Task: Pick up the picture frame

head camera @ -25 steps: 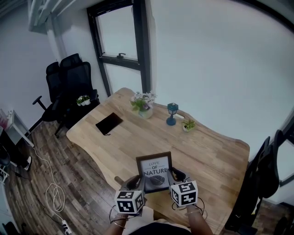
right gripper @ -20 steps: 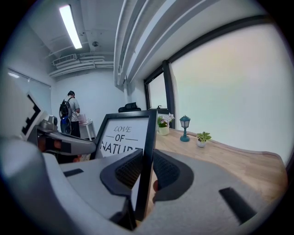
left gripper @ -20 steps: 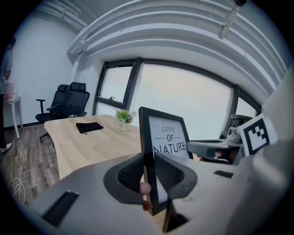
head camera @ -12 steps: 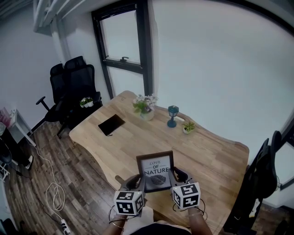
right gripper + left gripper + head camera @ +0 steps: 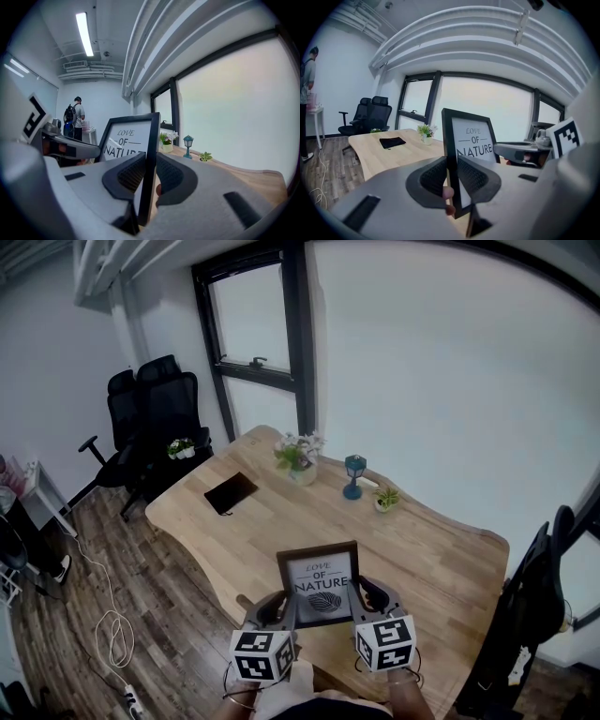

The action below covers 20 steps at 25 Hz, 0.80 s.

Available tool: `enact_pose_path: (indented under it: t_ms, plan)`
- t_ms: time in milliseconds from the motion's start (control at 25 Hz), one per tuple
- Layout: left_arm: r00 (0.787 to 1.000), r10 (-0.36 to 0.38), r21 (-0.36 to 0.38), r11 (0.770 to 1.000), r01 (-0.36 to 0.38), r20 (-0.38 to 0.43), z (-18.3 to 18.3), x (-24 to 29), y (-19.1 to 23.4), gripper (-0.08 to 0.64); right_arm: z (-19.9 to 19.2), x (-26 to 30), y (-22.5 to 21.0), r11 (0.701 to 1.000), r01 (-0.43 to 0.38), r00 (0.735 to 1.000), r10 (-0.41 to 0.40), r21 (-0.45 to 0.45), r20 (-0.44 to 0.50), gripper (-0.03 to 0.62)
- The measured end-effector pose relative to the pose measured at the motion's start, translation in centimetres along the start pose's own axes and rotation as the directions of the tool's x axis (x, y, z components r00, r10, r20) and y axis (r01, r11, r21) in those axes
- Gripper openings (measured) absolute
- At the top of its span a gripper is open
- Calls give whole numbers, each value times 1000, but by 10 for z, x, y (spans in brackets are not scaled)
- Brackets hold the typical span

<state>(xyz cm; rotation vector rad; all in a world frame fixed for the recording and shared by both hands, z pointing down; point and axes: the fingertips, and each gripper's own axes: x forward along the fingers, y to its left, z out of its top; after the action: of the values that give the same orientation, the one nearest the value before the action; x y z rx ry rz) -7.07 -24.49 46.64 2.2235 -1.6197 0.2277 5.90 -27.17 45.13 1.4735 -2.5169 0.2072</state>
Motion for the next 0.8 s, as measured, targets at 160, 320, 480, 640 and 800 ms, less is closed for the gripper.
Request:
enact_pose_path:
  t_ms: [160,320,480,640,800]
  plan:
    - [1000,7,14,1000,-8,27,7,-8,-5,66,9,-10,2,1000,2,999,-1,-10,35,71]
    - [999,12,24,1000,-13,45,12,-17,-10,66,15,-18,4,1000,0,998,1,-10,55,71]
    - [998,14,30,999,-16,63,18,-25,-15,64,22,-27,6,1000,-1,997,2,-9,80,71]
    - [997,18,46,999,-21,77,25,-35,-19,64,28,-34,10,1000,-3,995,3,-5,97,71]
    - [996,16,52,998,-21,93,31,-45,-22,64,35,-41,13,1000,-5,993,5,-4,115,71]
